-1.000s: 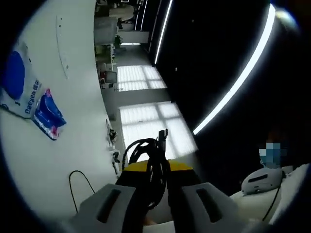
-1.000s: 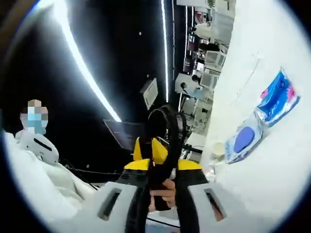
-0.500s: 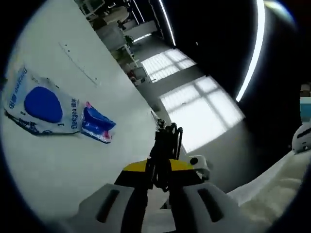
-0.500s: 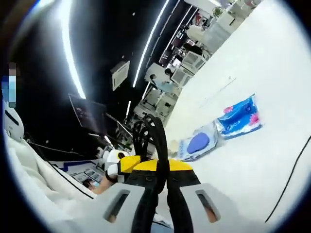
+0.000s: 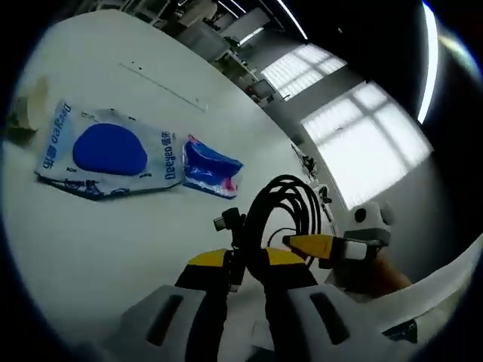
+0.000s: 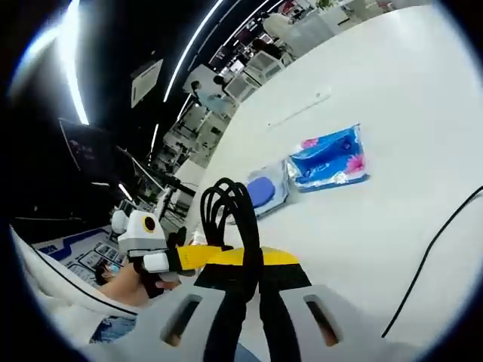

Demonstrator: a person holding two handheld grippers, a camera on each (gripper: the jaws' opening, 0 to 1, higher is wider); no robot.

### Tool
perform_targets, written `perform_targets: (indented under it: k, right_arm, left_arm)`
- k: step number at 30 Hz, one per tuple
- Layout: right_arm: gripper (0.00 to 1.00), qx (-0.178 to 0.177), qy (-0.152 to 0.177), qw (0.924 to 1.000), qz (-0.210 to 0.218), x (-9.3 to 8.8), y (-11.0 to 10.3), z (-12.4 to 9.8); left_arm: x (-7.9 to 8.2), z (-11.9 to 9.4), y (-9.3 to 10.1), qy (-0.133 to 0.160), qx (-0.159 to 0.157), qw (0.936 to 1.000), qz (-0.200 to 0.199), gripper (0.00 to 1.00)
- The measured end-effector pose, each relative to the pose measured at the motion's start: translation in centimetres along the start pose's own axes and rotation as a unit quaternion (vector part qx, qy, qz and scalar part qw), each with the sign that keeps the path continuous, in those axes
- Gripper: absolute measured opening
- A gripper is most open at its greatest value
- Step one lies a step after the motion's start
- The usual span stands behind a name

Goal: Arrange the tabletop items into an orderly group along one side of the table until the central work area is clear of visible clutter.

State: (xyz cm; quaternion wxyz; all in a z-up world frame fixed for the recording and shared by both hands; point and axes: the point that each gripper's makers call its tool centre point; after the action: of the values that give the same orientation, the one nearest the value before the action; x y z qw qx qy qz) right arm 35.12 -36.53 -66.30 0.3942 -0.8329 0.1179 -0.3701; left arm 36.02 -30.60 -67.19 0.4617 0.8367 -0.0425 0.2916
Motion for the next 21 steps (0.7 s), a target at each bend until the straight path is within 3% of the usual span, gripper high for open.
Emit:
perform_targets:
  k: [6,18,21]
  right_arm:
    - [0.02,-0.030,-0.010,0.9995,-0.002,0.5,1.9,0.7]
    - [0.02,-0.093,-0.023,0.9950,-0.027,0.2,6.0,2.7]
    - [0.03,-0.116,-0.031,0.9912,-0.055,0.0,7.1,3.1]
  left_arm:
    - [-0.1,1.3,-0.5,-0.014,0.005,0.9999,-0.008,0.14]
    - [-1.0,3.4,-2.4,-0.054,0.051,0.9972,-0.012,0.14]
    - [-1.5,3.8,-3.0,-0.065,0.062,0.9956,-0.028,0.14]
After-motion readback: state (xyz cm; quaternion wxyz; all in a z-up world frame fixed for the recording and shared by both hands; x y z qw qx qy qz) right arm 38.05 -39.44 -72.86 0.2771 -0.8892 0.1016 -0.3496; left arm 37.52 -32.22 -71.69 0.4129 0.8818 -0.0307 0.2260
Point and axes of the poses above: the point that each gripper's makers call its tool centre point, and the gripper's own axes: z roughly forward along the fingers, y roughly to its right, x roughly out of its top, and after that the axes turned 8 degrees about y, right-handed
